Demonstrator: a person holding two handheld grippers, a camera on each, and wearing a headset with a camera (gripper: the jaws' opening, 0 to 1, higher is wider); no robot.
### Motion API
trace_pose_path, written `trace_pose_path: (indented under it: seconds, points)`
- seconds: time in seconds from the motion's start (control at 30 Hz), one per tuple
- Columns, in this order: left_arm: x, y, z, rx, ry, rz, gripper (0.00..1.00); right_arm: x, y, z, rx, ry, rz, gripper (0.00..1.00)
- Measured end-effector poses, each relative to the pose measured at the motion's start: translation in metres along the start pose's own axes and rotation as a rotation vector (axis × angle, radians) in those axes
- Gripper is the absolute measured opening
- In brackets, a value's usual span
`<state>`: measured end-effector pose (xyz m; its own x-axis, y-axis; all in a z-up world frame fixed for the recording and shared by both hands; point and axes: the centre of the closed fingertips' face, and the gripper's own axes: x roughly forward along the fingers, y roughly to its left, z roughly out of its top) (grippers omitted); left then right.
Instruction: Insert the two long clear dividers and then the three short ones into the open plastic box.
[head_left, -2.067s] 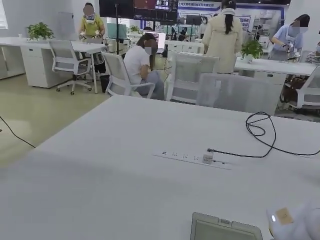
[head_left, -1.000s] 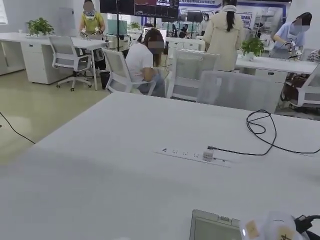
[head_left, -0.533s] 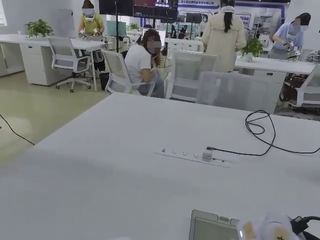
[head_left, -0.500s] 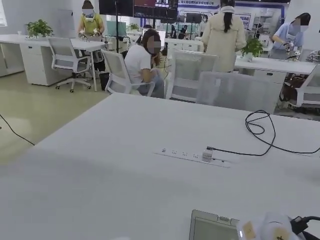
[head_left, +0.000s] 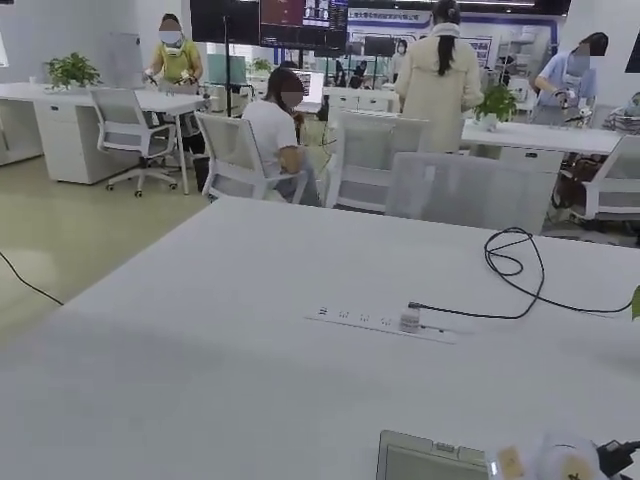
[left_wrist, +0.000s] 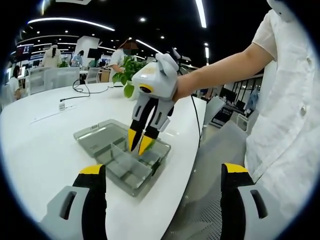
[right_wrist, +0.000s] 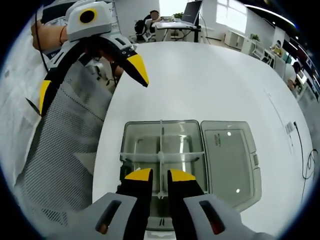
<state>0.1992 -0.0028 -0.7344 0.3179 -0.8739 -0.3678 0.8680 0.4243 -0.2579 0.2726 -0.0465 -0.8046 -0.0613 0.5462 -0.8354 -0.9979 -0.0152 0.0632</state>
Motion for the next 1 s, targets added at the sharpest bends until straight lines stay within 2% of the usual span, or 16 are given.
trace_pose_path:
  seconds: [0.3, 0.6, 0.87, 1.0]
  points:
    - [-0.002, 0.001, 0.0, -0.009, -0.001, 0.011, 0.98, -0.018, 0.001, 0.008, 0.065, -0.094, -0.026, 0.22]
    - [-0.006, 0.002, 0.001, -0.004, 0.003, 0.019, 0.98, -0.04, 0.003, 0.009, 0.104, -0.159, -0.058, 0.3]
    - [-0.009, 0.003, 0.003, 0.002, 0.01, 0.026, 0.99, -0.06, 0.005, 0.003, 0.142, -0.197, -0.08, 0.38]
    - [-0.01, 0.004, 0.002, 0.003, 0.015, 0.03, 0.99, -0.068, 0.008, -0.004, 0.147, -0.196, -0.088, 0.42]
